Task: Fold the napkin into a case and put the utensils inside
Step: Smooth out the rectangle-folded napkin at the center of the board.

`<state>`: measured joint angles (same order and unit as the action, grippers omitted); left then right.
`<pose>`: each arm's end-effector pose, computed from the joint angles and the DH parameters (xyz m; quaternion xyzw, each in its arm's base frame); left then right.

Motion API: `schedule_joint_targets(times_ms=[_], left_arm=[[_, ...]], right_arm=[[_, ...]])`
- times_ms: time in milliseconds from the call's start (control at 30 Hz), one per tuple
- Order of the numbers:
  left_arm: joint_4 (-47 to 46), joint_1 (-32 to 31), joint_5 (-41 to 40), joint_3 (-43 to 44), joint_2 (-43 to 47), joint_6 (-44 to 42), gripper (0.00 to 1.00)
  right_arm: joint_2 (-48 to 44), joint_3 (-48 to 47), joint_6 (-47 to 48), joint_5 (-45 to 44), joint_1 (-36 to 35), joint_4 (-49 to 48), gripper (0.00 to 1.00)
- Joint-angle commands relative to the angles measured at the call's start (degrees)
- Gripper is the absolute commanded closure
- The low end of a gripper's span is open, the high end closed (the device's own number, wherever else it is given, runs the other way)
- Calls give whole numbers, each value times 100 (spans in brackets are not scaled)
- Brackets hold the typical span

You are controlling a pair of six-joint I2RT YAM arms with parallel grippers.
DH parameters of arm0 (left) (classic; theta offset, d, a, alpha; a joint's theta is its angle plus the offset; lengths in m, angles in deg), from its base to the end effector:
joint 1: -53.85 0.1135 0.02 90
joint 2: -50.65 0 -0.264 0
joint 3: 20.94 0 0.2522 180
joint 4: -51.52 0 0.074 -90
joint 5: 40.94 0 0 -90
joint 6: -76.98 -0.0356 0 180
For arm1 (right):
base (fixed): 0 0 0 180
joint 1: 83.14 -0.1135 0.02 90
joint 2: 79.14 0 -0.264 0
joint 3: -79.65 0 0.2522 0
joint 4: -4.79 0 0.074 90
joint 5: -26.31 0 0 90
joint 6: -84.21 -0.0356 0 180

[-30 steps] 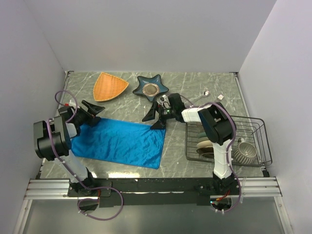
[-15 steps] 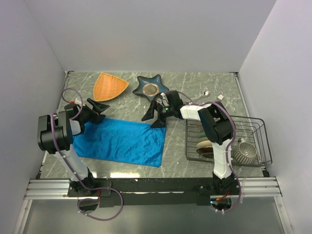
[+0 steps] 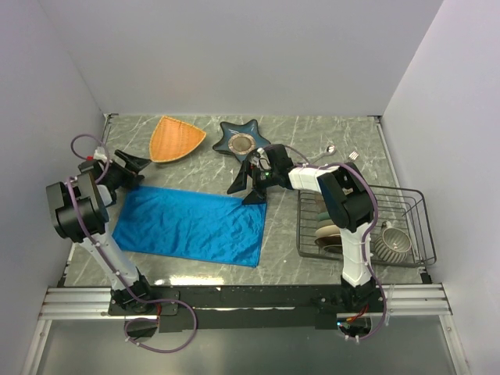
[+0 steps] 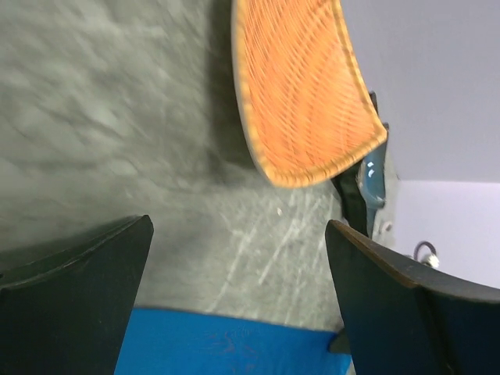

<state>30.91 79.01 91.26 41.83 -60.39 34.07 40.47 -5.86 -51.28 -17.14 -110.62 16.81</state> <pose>0.3465 0.1363 0.1251 -0.3201 0.7546 -0.3943 0.4155 0.3674 0.2202 0.1306 -0.0125 0.8647 0.4988 0.0580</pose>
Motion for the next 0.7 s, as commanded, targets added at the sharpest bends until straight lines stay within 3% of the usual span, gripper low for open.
schedule_joint_targets(times_ms=[0, 167, 267, 400, 433, 567, 667], left_arm=[[755, 129, 34, 503, 240, -1034, 1], [1537, 199, 26, 759, 1101, -1931, 1], [1897, 234, 26, 706, 1646, -2387, 1], [2618, 217, -194, 469, 2619, -3073, 1], [2672, 208, -211, 295, 2806, -3231, 1], [2988, 147, -326, -128, 3658, -3522, 1], [3103, 94, -361, -462, 4212, -3575, 1]], right_arm=[[185, -234, 287, -532, 50, 235, 0], [-122, -770, 515, -506, -99, 287, 0], [-420, -1200, 787, -733, -169, 831, 0], [-1052, -1483, 1130, -1489, -231, 2078, 0], [-1176, -1474, 1035, -2134, -292, 2620, 0], [-1484, -1632, 1140, -3360, -608, 4135, 1], [-2019, -887, 912, -3922, -767, 4199, 15]])
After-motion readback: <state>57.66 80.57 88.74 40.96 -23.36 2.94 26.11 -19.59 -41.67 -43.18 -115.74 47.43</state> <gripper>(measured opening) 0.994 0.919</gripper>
